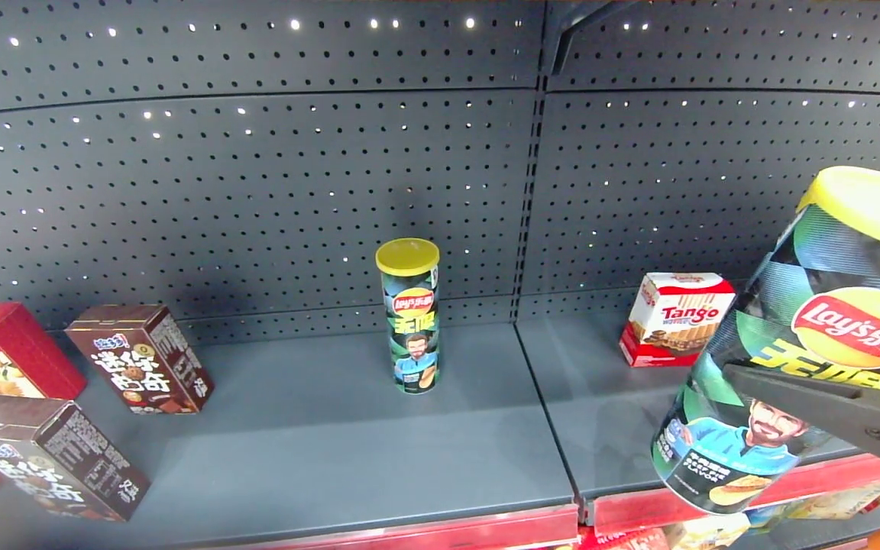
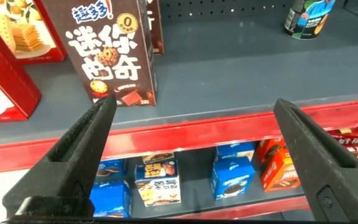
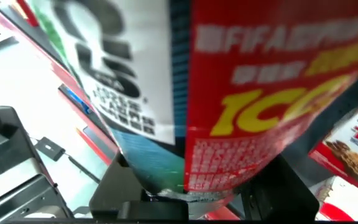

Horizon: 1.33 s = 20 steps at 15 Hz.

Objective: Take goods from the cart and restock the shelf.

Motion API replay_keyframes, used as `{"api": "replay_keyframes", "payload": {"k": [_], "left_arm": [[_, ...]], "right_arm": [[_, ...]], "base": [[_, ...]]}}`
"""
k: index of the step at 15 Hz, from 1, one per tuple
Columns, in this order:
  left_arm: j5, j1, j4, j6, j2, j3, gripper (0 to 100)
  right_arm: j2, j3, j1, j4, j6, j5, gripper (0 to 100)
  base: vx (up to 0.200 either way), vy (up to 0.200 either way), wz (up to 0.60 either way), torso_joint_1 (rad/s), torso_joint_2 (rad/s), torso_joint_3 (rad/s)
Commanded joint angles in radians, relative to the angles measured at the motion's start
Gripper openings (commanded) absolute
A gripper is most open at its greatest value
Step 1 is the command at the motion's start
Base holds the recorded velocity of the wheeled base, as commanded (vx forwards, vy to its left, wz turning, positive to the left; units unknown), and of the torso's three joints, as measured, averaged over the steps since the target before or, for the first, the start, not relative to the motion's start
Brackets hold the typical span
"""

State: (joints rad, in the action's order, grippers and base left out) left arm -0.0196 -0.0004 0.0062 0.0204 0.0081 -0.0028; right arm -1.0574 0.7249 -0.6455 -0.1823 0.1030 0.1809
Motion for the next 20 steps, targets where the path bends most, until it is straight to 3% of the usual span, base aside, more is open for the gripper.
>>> {"api": "replay_keyframes", "payload": {"k": [1, 2, 3, 4, 5, 7, 10, 12, 13, 16, 18, 20], "left_arm": [[-0.002, -0.006, 0.003, 0.003, 0.009, -0.002, 100], [-0.005, -0.003, 0.003, 0.0, 0.006, -0.022, 100], [-0.011, -0.004, 0.015, 0.01, 0.099, -0.189, 100], [-0.02, -0.004, 0.044, 0.032, 0.216, -0.293, 100], [-0.097, -0.02, 0.08, 0.113, 0.351, -0.431, 100], [-0.255, -0.049, 0.084, 0.177, 0.466, -0.468, 100], [-0.238, -0.047, 0.184, 0.237, 0.544, -0.519, 100], [-0.249, -0.053, 0.222, 0.239, 0.633, -0.582, 100], [-0.28, -0.093, 0.21, 0.228, 0.734, -0.635, 100], [-0.275, -0.213, 0.173, 0.187, 0.875, -0.706, 100], [-0.243, -0.282, 0.161, 0.182, 0.961, -0.72, 100], [-0.221, -0.308, 0.058, 0.182, 1.053, -0.72, 100]], "right_arm": [[-0.003, -0.019, 0.001, 0.001, -0.003, -0.001, 0], [0.001, -0.028, 0.001, 0.003, -0.003, -0.001, 0], [-0.001, -0.028, 0.0, 0.003, -0.003, -0.003, 0], [-0.006, -0.025, -0.005, 0.003, -0.003, -0.001, 0], [-0.01, -0.028, -0.009, 0.001, -0.002, 0.0, 0], [-0.029, -0.028, -0.017, -0.002, 0.0, 0.0, 0], [-0.03, -0.024, -0.02, 0.001, -0.002, -0.006, 0], [-0.03, -0.028, -0.02, 0.003, -0.002, -0.035, 0], [-0.03, -0.024, -0.02, 0.004, -0.002, -0.043, 0], [-0.035, -0.021, -0.02, 0.006, -0.002, -0.044, 0], [-0.035, -0.021, -0.019, 0.006, -0.002, -0.044, 0], [-0.035, -0.024, -0.019, 0.006, -0.002, -0.044, 0]], "base": [[0.0, 0.0, 0.0, 0.0, 0.0, 0.0], [0.0, 0.0, 0.0, 0.0, 0.0, 0.0], [0.0, 0.0, 0.0, 0.0, 0.0, 0.0], [0.0, 0.0, 0.0, 0.0, 0.0, 0.0], [0.0, 0.0, 0.0, 0.0, 0.0, 0.0], [0.0, 0.0, 0.0, 0.0, 0.0, 0.0], [0.0, 0.0, 0.0, 0.0, 0.0, 0.0], [0.0, 0.0, 0.0, 0.0, 0.0, 0.0], [0.0, 0.0, 0.0, 0.0, 0.0, 0.0], [0.0, 0.0, 0.0, 0.0, 0.0, 0.0], [0.0, 0.0, 0.0, 0.0, 0.0, 0.0], [0.0, 0.0, 0.0, 0.0, 0.0, 0.0]]}}
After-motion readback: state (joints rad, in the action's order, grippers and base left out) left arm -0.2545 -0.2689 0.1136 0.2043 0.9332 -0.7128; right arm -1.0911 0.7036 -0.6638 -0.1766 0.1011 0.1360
